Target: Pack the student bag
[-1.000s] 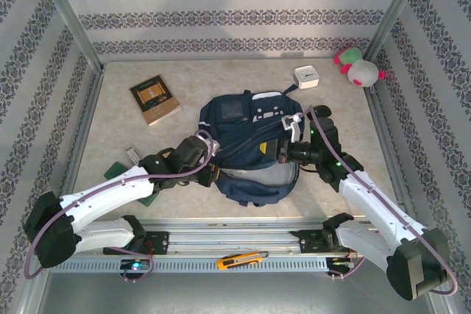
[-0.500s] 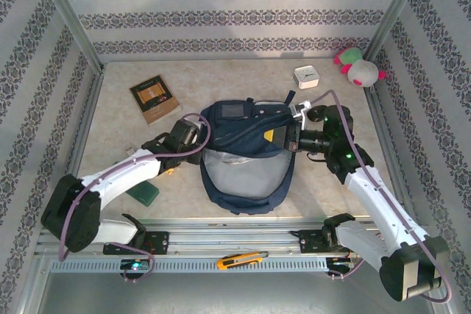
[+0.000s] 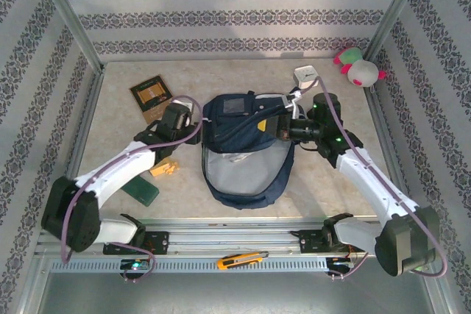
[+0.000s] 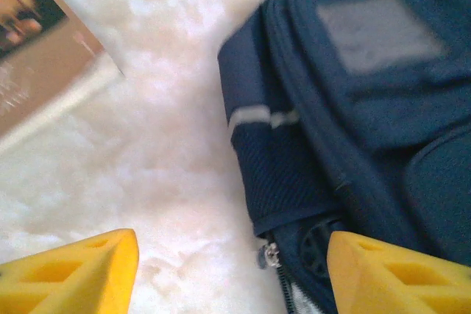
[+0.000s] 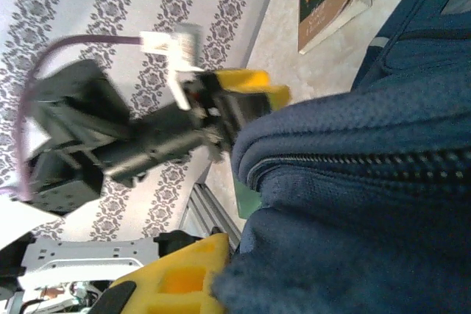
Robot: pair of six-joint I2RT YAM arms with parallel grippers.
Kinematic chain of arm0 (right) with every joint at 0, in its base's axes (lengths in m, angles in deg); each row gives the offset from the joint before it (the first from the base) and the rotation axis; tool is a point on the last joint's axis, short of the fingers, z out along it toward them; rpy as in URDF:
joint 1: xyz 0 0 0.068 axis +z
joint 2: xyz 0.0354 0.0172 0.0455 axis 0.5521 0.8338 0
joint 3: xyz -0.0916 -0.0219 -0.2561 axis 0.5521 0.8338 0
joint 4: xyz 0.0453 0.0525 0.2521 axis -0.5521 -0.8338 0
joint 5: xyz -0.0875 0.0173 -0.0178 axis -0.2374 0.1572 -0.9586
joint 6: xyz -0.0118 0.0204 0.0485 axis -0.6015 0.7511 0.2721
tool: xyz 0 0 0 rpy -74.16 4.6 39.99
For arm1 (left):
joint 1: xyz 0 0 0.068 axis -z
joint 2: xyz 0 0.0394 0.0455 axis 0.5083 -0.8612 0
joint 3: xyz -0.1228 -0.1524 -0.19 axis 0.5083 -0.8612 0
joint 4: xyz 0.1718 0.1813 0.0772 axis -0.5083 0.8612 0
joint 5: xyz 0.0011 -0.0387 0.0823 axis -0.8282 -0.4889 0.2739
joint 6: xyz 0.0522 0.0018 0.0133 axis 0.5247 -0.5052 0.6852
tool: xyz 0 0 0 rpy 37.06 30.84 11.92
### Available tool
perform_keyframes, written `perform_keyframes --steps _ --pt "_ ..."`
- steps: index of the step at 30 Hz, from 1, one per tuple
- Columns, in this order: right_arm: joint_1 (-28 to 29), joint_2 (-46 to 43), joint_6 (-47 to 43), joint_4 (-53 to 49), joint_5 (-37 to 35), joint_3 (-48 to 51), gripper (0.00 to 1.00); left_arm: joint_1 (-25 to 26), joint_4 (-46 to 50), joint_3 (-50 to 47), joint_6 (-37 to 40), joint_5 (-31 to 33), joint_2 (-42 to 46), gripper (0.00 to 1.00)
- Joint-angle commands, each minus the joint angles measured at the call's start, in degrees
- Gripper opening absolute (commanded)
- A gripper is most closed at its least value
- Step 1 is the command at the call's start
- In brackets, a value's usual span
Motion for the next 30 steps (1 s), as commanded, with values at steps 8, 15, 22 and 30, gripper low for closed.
perform_keyframes --steps 8,15,22,30 --pt "3.3 4.3 -1.7 2.7 -11.8 -3.1 0.26 -12.1 7.7 6.6 -7.0 -7.9 1.8 0.71" --pt "5.7 -2.5 -0.4 -9.1 -20.9 1.2 0.48 -15.8 9.1 8.8 -8.2 -12.7 -0.5 0.71" --pt "9.0 -19.8 6.7 -35.6 -31.3 11.6 0.62 -19.6 11.1 10.0 -9.0 -15.6 -2.6 0.71" --pt "9.5 -24.5 7.5 -45.5 -32.5 13.0 0.62 -22.1 9.0 8.9 -10.6 -19.8 -5.2 0.71"
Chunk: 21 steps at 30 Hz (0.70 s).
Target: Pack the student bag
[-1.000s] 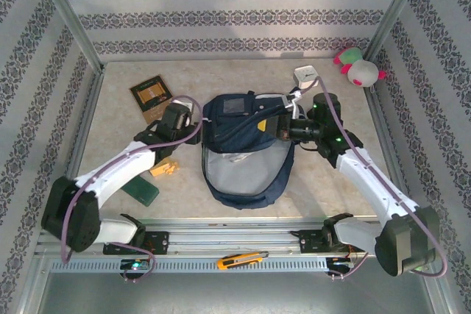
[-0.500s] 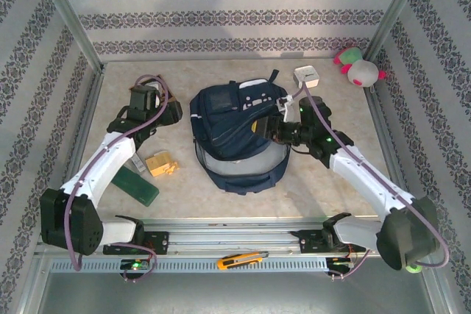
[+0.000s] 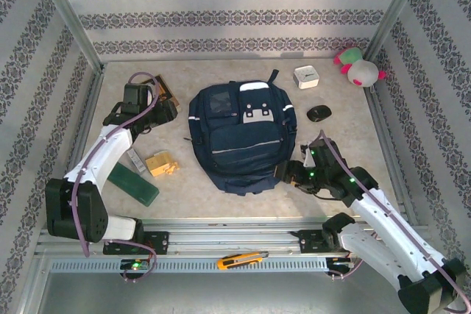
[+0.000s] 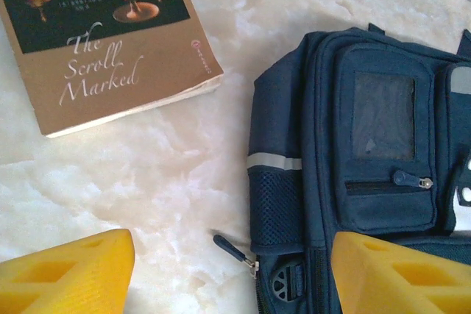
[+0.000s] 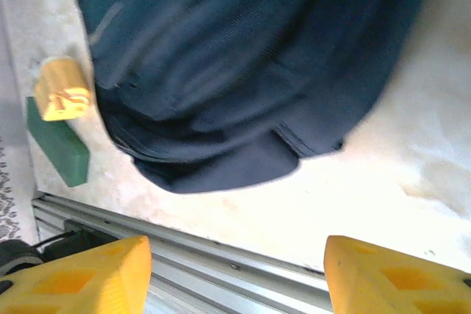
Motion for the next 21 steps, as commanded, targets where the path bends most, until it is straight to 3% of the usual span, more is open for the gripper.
perform_keyframes --steps 1,7,11,18,21 --pt "0.8 -0.1 1.2 -6.1 -1.7 -0.3 0.62 -1.8 0.1 0.4 -1.8 -3.3 -1.2 0.71" --pt "5.8 6.0 -3.3 -4.0 -7.0 -13.2 0.62 -7.6 -0.6 3.9 -3.4 -7.5 -6.2 0.70" --pt "9.8 20.3 -10.3 3.2 -11.1 -23.6 0.62 -12.1 -1.2 7.2 -4.8 -11.6 -12.5 0.68" --pt "15.5 48.8 -23.5 21.5 -14.9 -43.9 0.62 -16.5 -5.4 8.8 -7.6 -11.9 -21.8 0.65" --pt "15.8 59.6 -23.8 26.8 -14.1 -51.6 0.62 -17.3 -7.1 9.2 -9.4 -13.1 -24.9 0.62"
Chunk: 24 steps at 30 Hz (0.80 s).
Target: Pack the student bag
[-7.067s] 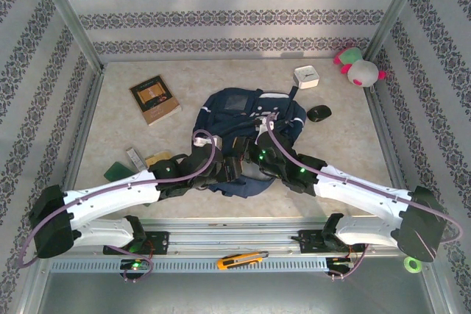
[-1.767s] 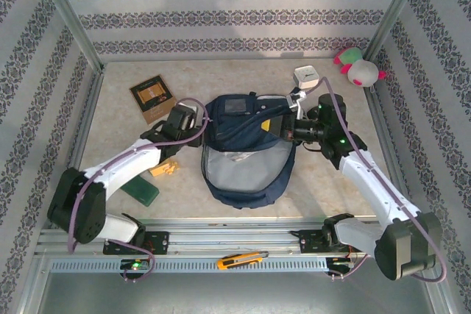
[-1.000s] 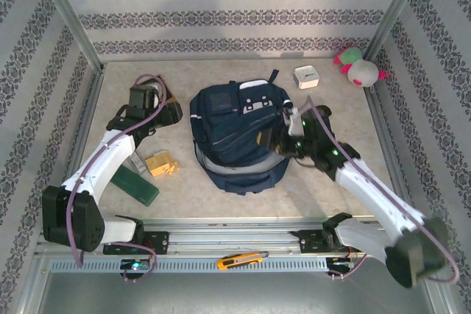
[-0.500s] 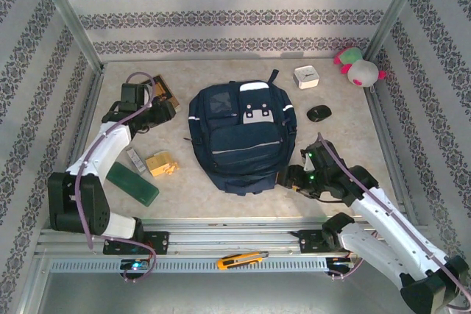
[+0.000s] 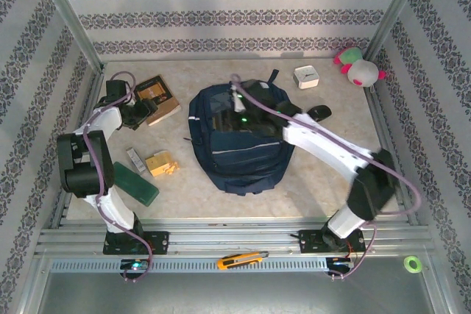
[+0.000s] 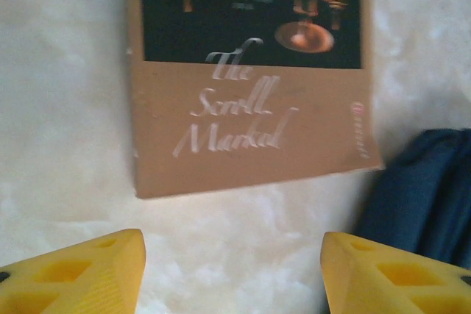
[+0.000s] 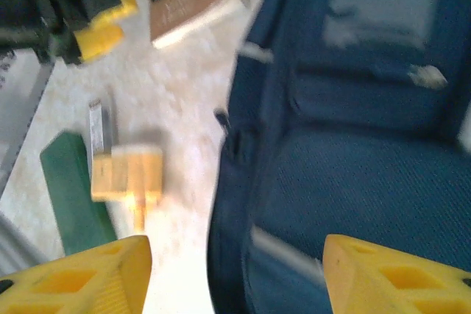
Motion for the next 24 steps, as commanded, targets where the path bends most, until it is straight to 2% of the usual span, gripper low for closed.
perform_keyframes --steps 1,6,10,15,19,24 --pt "0.7 10.0 -5.1 10.6 -1.6 -7.7 0.62 -1.2 -3.8 1.8 -3.4 -1.7 -2.6 0.62" --pt "1.0 26.5 -4.8 14.0 -0.1 -21.2 0.62 -1.6 -5.6 3.5 -4.5 -0.8 -5.4 0.61" --pt "1.0 35.1 -3.6 17.4 -0.7 -28.1 0.63 -2.2 -4.7 4.3 -3.4 1.4 -5.8 0.62" --pt "0.8 46.6 -1.9 16.3 1.0 -42.2 0.64 -3.2 -4.6 5.4 -3.0 1.6 -6.9 0.62" --pt "0.6 54.4 2.2 13.9 1.5 -52.4 0.64 -3.3 -2.9 7.0 -2.2 1.3 -8.3 0.61" --pt "0.7 59.9 5.3 14.4 1.5 -59.2 0.64 -3.4 -4.1 6.1 -2.8 0.0 -8.6 0.60"
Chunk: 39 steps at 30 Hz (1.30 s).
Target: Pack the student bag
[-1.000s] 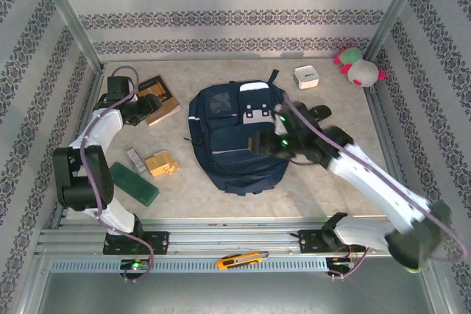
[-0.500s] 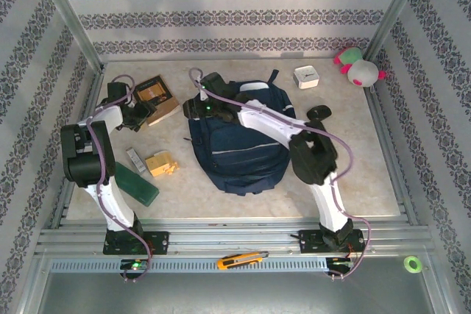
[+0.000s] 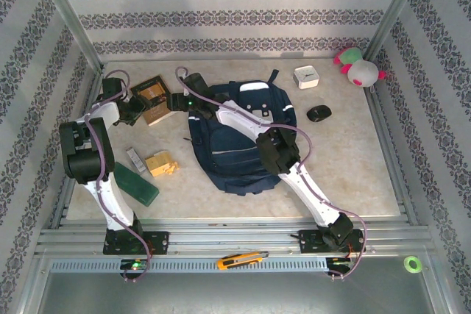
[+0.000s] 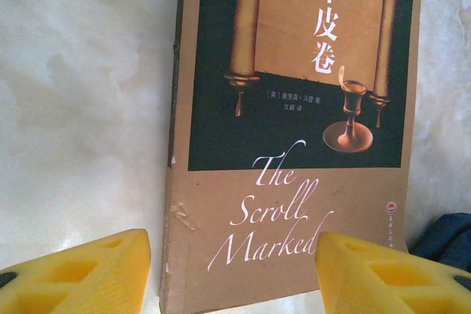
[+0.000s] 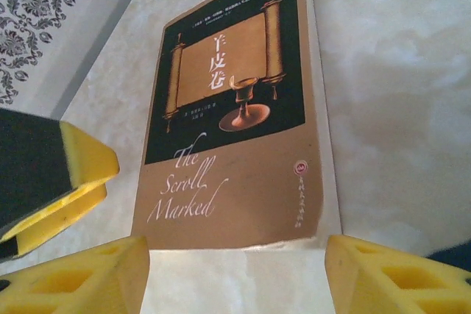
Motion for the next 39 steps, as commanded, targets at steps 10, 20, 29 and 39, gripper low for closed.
perform_keyframes --steps 10,20,29,39 --pt "-0.2 10.9 8.7 0.0 1.1 -12.9 0.61 -0.6 -1.0 -1.5 0.5 -0.9 -2.4 0.57" --pt "-0.3 14.7 16.1 -0.7 4.4 -15.5 0.52 -0.5 -4.9 -1.5 -0.9 -6.2 -5.2 0.53" --pt "-0.4 14.7 19.0 -5.6 5.5 -16.5 0.39 0.3 -16.7 -5.1 -6.7 -15.1 -2.6 0.52" --pt "-0.8 14.3 20.1 -7.0 6.6 -15.7 0.34 0.5 -28.2 -7.8 -13.1 -20.4 0.0 0.52"
